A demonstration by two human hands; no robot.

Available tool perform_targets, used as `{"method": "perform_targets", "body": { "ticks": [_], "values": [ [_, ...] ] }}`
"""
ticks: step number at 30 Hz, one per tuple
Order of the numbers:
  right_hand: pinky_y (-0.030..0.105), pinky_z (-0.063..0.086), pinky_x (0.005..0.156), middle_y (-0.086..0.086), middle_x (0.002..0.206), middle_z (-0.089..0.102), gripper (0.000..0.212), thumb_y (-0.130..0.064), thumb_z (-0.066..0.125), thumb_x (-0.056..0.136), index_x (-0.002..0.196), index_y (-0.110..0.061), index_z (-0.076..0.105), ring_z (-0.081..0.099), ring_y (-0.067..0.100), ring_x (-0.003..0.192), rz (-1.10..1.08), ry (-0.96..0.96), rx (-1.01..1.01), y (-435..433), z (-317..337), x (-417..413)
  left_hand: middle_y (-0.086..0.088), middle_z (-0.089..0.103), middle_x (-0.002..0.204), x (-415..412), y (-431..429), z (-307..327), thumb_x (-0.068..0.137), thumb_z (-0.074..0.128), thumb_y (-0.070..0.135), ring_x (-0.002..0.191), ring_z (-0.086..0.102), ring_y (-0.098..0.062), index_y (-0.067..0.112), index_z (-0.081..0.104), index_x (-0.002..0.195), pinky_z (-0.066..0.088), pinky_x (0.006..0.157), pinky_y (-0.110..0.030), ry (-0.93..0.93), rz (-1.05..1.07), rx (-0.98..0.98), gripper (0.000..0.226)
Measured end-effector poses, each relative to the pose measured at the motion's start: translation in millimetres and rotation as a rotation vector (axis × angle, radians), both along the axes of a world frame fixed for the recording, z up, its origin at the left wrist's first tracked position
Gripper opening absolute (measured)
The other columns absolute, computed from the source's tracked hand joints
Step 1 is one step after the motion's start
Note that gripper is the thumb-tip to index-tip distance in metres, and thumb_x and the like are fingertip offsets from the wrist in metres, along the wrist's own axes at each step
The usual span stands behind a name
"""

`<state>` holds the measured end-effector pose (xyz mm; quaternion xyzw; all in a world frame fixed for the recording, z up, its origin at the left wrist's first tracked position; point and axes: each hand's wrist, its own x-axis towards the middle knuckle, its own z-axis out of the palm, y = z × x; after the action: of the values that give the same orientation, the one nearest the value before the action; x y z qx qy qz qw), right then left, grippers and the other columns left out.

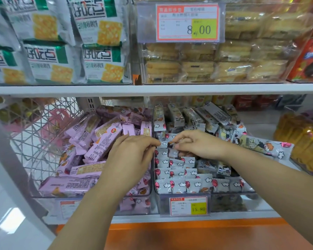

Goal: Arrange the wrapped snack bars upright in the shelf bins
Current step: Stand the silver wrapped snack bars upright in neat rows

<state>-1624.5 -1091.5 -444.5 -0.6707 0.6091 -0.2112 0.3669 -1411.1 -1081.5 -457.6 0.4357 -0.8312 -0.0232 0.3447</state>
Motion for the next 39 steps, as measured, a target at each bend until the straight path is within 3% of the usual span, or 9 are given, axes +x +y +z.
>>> {"method": "perform_targets", "body": {
  "ticks": [6, 10, 14, 19, 24, 26, 30, 32, 39],
  "values": [
    [0.025, 0.044, 0.093, -0.003, 0.099, 0.067, 0.024, -0.017, 0.043, 0.099, 0.12, -0.019, 0.055, 0.059, 0.009, 0.101, -0.06, -0.083, 0.058, -1, -6, 4, 0.014, 0.07, 0.095, 1, 1, 0, 0.088, 0.063, 0.017, 0.079, 0.05, -0.004, 0.027, 0.07, 0.104, 0.043, 0.095, -0.04, -0.017, -0.02, -0.014, 0.02],
    [0.01, 0.038, 0.046, -0.003, 0.108, 0.063, 0.021, -0.017, 0.041, 0.099, 0.103, -0.032, 0.054, 0.058, 0.012, 0.111, -0.159, -0.18, 0.107, 7, -9, 9, 0.012, 0.071, 0.098, 0, 0, 3, 0.089, 0.061, 0.018, 0.092, 0.062, -0.014, 0.026, 0.07, 0.104, 0.042, 0.098, -0.043, -0.069, -0.037, -0.031, 0.019],
    [0.006, 0.033, 0.039, 0.001, 0.111, 0.065, 0.019, -0.013, 0.043, 0.097, 0.103, -0.027, 0.055, 0.058, 0.011, 0.109, -0.201, -0.211, 0.083, 13, -12, 7, 0.014, 0.067, 0.105, -12, -3, 16, 0.094, 0.054, 0.026, 0.097, 0.058, -0.01, 0.029, 0.066, 0.111, 0.033, 0.103, -0.031, -0.216, -0.098, 0.017, 0.022],
    [0.005, 0.034, 0.036, 0.004, 0.116, 0.063, 0.023, -0.012, 0.046, 0.096, 0.116, -0.015, 0.056, 0.055, -0.012, 0.05, -0.182, -0.218, 0.071, 15, -17, 1, 0.013, 0.068, 0.108, -34, -27, 29, 0.095, 0.05, 0.036, 0.101, 0.058, -0.012, 0.036, 0.062, 0.116, 0.028, 0.106, -0.033, -0.516, -0.166, 0.193, 0.025],
    [0.002, 0.042, 0.065, 0.001, 0.113, 0.063, 0.023, -0.01, 0.048, 0.096, 0.116, -0.013, 0.059, 0.058, 0.008, 0.102, -0.126, -0.238, 0.073, 16, -17, -3, 0.014, 0.063, 0.119, -42, -37, 23, 0.096, 0.044, 0.039, 0.117, 0.048, -0.011, 0.04, 0.057, 0.122, 0.0, 0.114, -0.044, -0.681, -0.218, 0.263, 0.028],
    [0.015, 0.045, 0.091, -0.001, 0.118, 0.062, 0.025, -0.01, 0.05, 0.095, 0.119, -0.015, 0.057, 0.057, 0.01, 0.109, -0.057, -0.13, 0.009, 18, -12, -5, 0.014, 0.061, 0.122, -41, -38, 21, 0.097, 0.042, 0.038, 0.123, 0.042, -0.011, 0.041, 0.055, 0.124, -0.005, 0.114, -0.042, -0.667, -0.226, 0.279, 0.03],
    [0.011, 0.046, 0.086, -0.011, 0.112, 0.062, 0.032, -0.013, 0.053, 0.093, 0.123, -0.024, 0.057, 0.056, -0.002, 0.095, -0.111, 0.165, -0.466, 16, 17, -7, 0.011, 0.063, 0.117, -39, -38, 21, 0.099, 0.04, 0.035, 0.123, 0.04, -0.011, 0.04, 0.053, 0.127, -0.009, 0.114, -0.038, -0.619, -0.237, 0.294, 0.031],
    [0.03, 0.049, 0.09, -0.002, 0.117, 0.063, 0.038, -0.021, 0.054, 0.093, 0.13, -0.028, 0.051, 0.059, 0.01, 0.096, -0.108, 0.392, -0.611, 7, 29, -8, 0.01, 0.064, 0.115, -39, -38, 20, 0.099, 0.039, 0.035, 0.123, 0.04, -0.011, 0.041, 0.053, 0.127, -0.009, 0.114, -0.038, -0.603, -0.241, 0.283, 0.032],
    [0.05, 0.008, 0.116, 0.001, 0.151, 0.031, 0.06, -0.037, 0.053, 0.091, 0.144, -0.036, 0.025, 0.019, 0.025, 0.141, 0.01, 1.041, -0.572, -38, 20, -8, 0.011, 0.061, 0.12, -37, -38, 13, 0.093, 0.043, 0.05, 0.123, 0.04, -0.008, 0.042, 0.057, 0.121, -0.009, 0.117, -0.038, -0.536, -0.25, 0.254, 0.033]
  ]
}}
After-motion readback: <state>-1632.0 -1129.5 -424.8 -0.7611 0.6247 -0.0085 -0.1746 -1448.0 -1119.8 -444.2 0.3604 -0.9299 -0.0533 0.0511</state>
